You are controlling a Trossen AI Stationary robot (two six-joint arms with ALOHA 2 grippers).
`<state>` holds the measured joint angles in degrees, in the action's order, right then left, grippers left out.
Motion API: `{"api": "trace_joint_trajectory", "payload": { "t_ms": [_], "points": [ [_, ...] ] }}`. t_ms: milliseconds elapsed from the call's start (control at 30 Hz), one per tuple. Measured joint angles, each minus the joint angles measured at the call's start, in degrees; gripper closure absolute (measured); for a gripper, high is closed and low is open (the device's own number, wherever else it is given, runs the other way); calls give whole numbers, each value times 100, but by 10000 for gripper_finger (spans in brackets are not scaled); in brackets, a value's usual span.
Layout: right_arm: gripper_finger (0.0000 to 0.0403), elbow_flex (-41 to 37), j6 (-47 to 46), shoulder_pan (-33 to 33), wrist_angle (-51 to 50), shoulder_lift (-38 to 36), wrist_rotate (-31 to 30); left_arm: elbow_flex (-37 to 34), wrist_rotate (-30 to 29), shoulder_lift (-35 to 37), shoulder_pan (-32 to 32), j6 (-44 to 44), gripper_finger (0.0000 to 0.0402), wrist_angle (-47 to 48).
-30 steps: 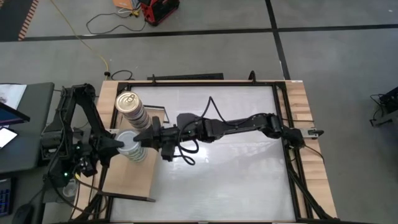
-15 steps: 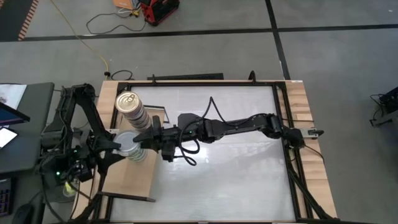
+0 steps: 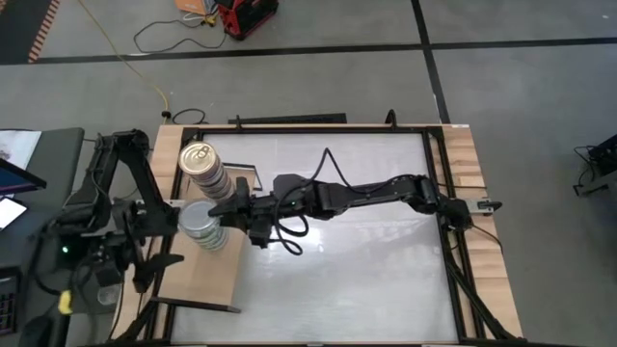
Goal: Stack canned seafood by type on shelf
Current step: Stack the green tuna can on top of the green tuna can on the shelf
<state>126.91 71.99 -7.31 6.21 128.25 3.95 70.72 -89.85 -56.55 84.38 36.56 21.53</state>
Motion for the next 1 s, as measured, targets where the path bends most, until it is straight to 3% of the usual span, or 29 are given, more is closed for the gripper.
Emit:
{"api": "trace_joint_trajectory", "payload": {
  "t_ms": [400, 733, 1000],
  "points": [
    [230, 0, 312, 56, -235, 39, -9, 0, 123, 1, -92, 426, 129, -2950],
    [226, -105, 334, 201, -181, 45, -17, 2, 13, -5, -659, -286, 129, -3132],
    [225, -109, 309, 184, 46, 50, 346, 2, -17, -146, -673, -66, 129, -3050]
  ]
}}
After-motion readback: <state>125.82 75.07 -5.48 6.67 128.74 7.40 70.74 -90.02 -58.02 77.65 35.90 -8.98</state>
